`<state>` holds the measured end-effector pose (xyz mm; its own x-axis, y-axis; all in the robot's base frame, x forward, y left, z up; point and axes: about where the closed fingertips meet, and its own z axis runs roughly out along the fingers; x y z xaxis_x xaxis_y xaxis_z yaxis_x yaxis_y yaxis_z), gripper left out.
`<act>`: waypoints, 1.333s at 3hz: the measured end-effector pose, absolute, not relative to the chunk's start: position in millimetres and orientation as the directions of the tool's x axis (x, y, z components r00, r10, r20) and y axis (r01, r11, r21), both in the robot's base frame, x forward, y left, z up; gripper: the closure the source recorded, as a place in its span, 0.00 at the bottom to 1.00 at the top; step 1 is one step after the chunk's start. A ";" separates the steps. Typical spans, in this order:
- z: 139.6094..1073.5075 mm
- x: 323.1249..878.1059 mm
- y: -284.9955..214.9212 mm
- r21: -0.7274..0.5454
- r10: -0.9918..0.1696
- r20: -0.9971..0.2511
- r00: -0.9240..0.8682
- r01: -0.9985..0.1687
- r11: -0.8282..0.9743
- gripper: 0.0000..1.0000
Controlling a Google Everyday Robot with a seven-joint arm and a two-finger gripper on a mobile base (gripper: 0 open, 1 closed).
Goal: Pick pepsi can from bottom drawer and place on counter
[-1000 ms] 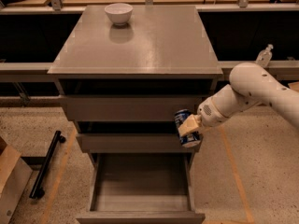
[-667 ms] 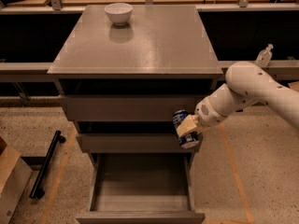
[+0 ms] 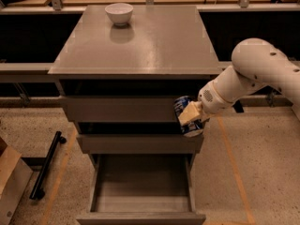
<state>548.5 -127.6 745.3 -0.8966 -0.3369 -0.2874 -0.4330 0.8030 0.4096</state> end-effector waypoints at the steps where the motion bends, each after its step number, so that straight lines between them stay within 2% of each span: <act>1: 811.0 563.4 -126.8 0.316 -0.350 -0.342 -0.872 -0.457 0.831 1.00; 2: 891.7 585.4 -113.8 0.195 -0.393 -0.393 -0.831 -0.493 0.848 1.00; 3: 912.4 593.9 -98.0 0.184 -0.414 -0.417 -0.809 -0.521 0.834 1.00; 4: 895.7 592.8 -102.3 0.180 -0.388 -0.387 -0.836 -0.482 0.857 1.00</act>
Offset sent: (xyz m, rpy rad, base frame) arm 0.0689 0.0390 0.2607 -0.2692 -0.3218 0.0393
